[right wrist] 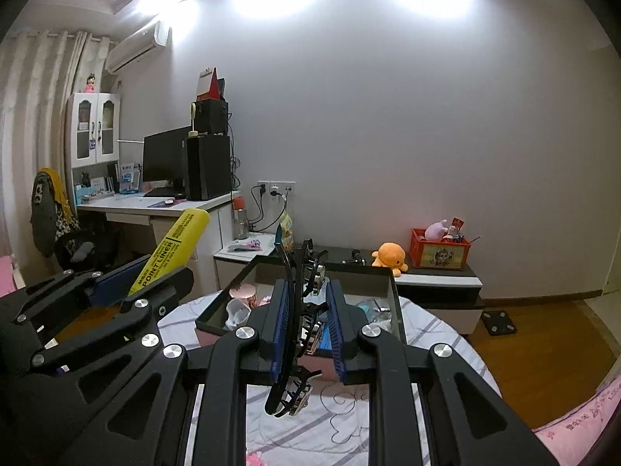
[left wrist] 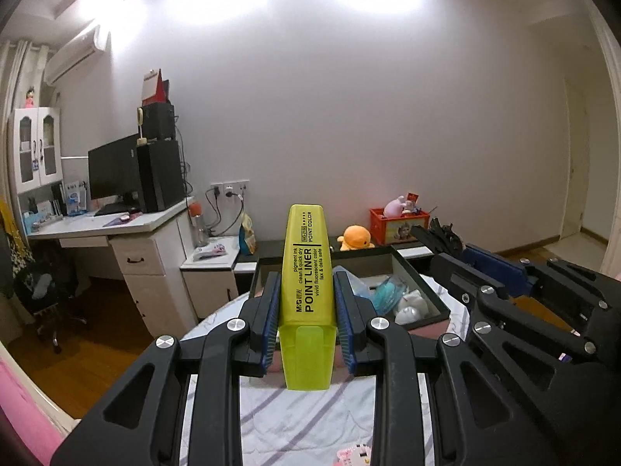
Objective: Organize rigid objects
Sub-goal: 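Carry the highlighter and hair clip into the pink box and release both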
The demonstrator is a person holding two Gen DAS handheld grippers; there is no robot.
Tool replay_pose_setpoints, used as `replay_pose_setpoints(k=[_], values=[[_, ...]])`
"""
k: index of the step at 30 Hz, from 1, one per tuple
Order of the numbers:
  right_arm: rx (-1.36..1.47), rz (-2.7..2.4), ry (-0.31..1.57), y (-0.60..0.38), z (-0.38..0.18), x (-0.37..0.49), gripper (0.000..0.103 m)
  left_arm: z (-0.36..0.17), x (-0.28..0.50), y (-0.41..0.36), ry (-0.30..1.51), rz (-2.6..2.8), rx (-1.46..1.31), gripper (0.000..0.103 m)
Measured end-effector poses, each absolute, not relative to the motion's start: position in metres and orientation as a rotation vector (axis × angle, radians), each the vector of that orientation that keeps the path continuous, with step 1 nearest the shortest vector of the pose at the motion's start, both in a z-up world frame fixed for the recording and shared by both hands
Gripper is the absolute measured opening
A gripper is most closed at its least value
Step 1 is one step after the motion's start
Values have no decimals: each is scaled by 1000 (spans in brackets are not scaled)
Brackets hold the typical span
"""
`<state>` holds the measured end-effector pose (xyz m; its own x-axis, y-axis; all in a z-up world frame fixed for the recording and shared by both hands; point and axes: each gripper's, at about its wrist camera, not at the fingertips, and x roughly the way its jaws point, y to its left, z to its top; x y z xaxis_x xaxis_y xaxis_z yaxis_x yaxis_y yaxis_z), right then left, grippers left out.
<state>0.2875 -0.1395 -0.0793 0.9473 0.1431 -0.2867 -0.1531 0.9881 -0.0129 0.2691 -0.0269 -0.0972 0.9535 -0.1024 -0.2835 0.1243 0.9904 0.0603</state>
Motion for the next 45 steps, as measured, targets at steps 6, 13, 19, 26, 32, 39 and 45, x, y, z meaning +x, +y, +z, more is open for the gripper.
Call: replay_pose_setpoints(k=[6,13,19,26,32,39,45], values=[[-44,152,281,-142,-73,301,20,-89,289,-33,275,-120,105,27],[-60,147,305,-144,-73,346,20,-94,344,-41,317,-130,143,27],[-88,146,381,-147,-87,402,20,-119,415,-53,447,-168,173,27],[-105,146,535,-151,-130,462,20,-168,476,-60,612,-160,187,27],[-76,176,619,-156,-160,484,20,-187,493,-52,650,-110,207,28],[-60,189,586,-158,-150,473,32,-175,480,-46,591,-70,207,61],[-38,164,539,-166,-129,457,58,-148,450,-27,535,-31,162,83]])
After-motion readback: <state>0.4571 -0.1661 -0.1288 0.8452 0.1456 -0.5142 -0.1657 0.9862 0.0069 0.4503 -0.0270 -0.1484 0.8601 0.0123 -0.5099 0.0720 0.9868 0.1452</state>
